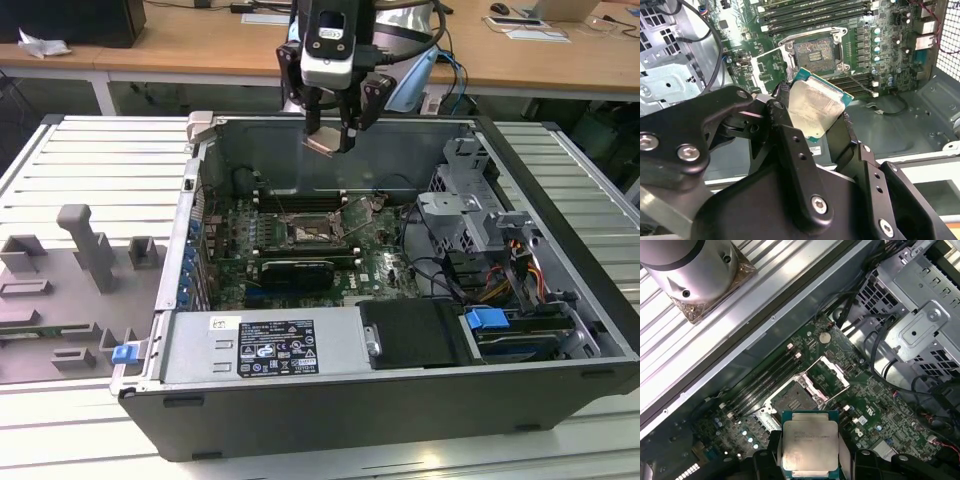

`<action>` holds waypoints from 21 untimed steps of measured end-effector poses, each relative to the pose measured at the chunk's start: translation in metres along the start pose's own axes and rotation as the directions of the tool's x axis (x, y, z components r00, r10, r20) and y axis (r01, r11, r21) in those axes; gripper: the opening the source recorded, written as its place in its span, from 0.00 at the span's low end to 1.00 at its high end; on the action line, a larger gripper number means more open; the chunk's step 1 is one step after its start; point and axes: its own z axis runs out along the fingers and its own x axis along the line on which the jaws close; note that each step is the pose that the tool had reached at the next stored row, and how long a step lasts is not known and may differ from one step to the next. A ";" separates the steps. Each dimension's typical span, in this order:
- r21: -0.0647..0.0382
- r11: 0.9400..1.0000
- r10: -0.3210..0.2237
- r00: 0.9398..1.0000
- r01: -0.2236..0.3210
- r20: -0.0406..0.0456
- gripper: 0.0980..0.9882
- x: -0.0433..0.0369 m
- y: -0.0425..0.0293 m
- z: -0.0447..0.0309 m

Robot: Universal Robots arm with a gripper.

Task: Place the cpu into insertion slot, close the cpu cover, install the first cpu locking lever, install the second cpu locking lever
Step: 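Place the cpu into insertion slot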

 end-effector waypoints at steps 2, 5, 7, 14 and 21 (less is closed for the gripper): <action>0.000 1.000 0.013 1.000 -0.013 0.001 0.49 0.0000 0.0000 0.0000; -0.001 0.999 0.042 0.999 -0.042 0.004 0.49 0.0000 0.0000 0.0001; -0.001 0.998 0.055 0.998 -0.055 0.005 0.49 0.0000 0.0000 0.0001; -0.002 0.993 0.118 0.993 -0.118 0.011 0.49 0.0000 0.0000 0.0005; -0.002 0.987 0.164 0.986 -0.164 0.017 0.49 0.0000 0.0000 0.0006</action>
